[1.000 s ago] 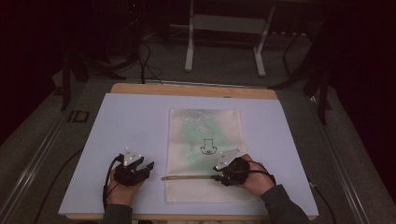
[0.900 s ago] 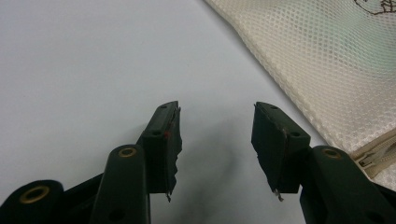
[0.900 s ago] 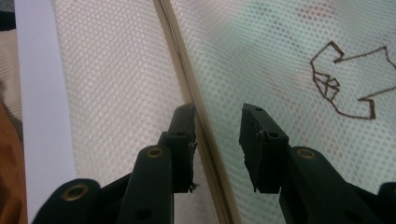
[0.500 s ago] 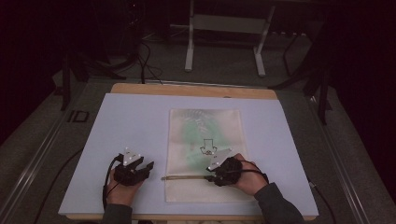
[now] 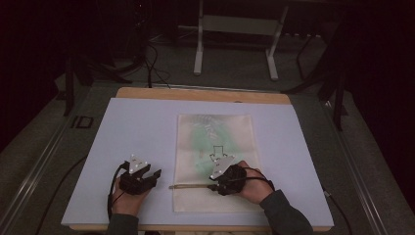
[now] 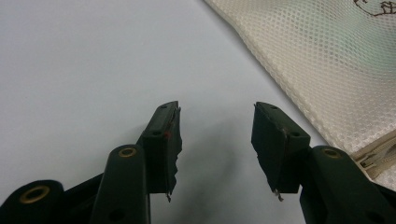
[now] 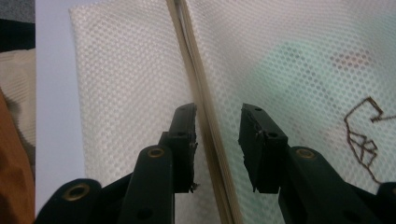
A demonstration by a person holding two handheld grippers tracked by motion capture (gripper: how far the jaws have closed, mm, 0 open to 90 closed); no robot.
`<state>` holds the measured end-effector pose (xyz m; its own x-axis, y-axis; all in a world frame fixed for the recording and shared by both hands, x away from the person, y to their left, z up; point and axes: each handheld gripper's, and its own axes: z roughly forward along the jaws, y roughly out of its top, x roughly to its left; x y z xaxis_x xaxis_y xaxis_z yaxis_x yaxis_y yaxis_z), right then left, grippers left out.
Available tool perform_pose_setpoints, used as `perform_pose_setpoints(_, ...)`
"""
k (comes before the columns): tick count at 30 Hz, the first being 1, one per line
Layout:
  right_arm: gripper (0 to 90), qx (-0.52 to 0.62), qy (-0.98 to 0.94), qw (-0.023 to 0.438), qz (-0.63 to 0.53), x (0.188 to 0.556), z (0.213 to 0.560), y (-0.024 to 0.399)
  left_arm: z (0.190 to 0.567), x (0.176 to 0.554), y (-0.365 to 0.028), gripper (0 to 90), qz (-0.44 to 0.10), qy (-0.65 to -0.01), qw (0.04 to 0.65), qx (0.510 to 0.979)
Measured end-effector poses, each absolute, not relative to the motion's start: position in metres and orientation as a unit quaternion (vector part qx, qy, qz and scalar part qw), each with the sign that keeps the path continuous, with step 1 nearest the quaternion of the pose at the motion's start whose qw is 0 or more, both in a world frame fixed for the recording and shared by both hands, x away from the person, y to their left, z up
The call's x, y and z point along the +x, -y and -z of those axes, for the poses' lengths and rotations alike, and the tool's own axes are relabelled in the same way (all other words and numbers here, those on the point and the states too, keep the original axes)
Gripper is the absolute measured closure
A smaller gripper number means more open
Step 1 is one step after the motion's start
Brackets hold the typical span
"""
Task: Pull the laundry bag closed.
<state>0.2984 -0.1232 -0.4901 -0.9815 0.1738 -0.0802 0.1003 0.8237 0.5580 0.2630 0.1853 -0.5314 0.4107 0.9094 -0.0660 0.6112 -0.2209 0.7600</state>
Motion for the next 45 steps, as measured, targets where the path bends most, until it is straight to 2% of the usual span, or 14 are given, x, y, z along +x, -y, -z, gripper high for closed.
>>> perform_pose_setpoints(45,71.6,0.028,-0.953,0.032,-0.301,0.3,0.498,0.055,0.53,0.263,-0.189,51.1,-0.204,-0.506,0.373,0.751)
